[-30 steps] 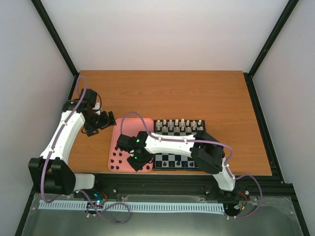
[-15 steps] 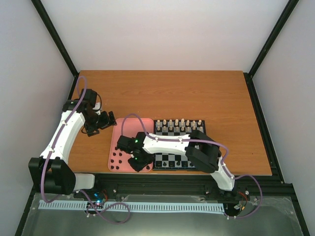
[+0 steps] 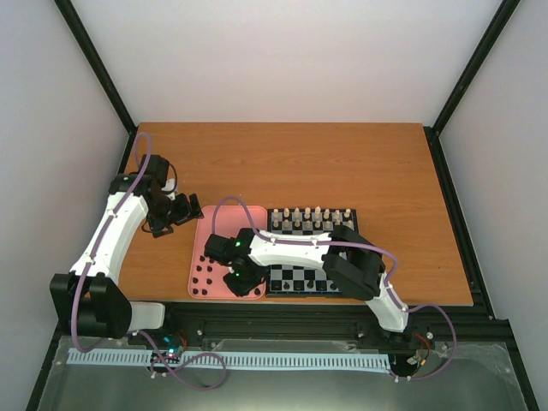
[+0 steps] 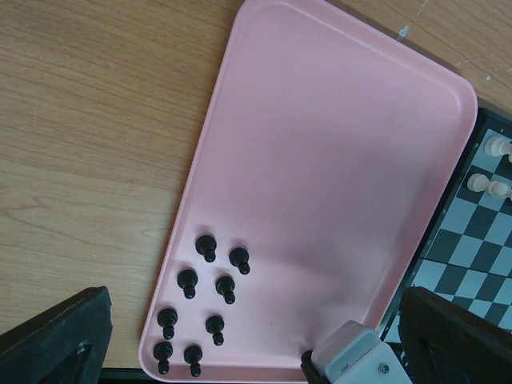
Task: Set up the chess pieces on the board
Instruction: Pick up the chess piece from the storage box, then place the chess piece on the chessboard.
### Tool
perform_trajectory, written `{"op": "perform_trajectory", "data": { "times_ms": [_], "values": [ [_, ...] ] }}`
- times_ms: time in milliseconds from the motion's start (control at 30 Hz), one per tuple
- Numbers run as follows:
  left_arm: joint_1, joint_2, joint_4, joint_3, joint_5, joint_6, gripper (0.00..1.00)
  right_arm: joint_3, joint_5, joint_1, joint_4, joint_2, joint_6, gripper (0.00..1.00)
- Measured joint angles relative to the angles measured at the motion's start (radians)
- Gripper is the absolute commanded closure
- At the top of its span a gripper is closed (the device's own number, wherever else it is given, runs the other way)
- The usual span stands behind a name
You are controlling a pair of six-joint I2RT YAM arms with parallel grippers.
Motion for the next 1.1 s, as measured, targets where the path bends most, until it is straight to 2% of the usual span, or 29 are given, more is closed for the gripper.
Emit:
{"op": "perform_trajectory", "data": {
  "times_ms": [267,500,733,900,1100],
  "values": [
    [0.000,0.000,0.000,0.000,-0.001,0.000,0.00,0.003,0.000,0.000,-0.001,0.000,0.000,0.97],
    [0.000,0.000,0.000,-0.001,-0.001,0.000,0.00,0.013,0.044,-0.009,-0.001,-0.016,0.004,0.97],
    [0.000,0.000,0.000,-0.001,-0.001,0.000,0.00,0.008,0.097,-0.095,0.003,-0.172,0.032,0.97],
    [0.000,0.000,0.000,-0.001,0.000,0.000,0.00,-0.159,0.134,-0.209,0.018,-0.378,0.053,0.97],
    [0.000,0.000,0.000,-0.001,0.004,0.000,0.00,-0.471,0.169,-0.384,-0.022,-0.595,0.076,0.97]
  ]
}}
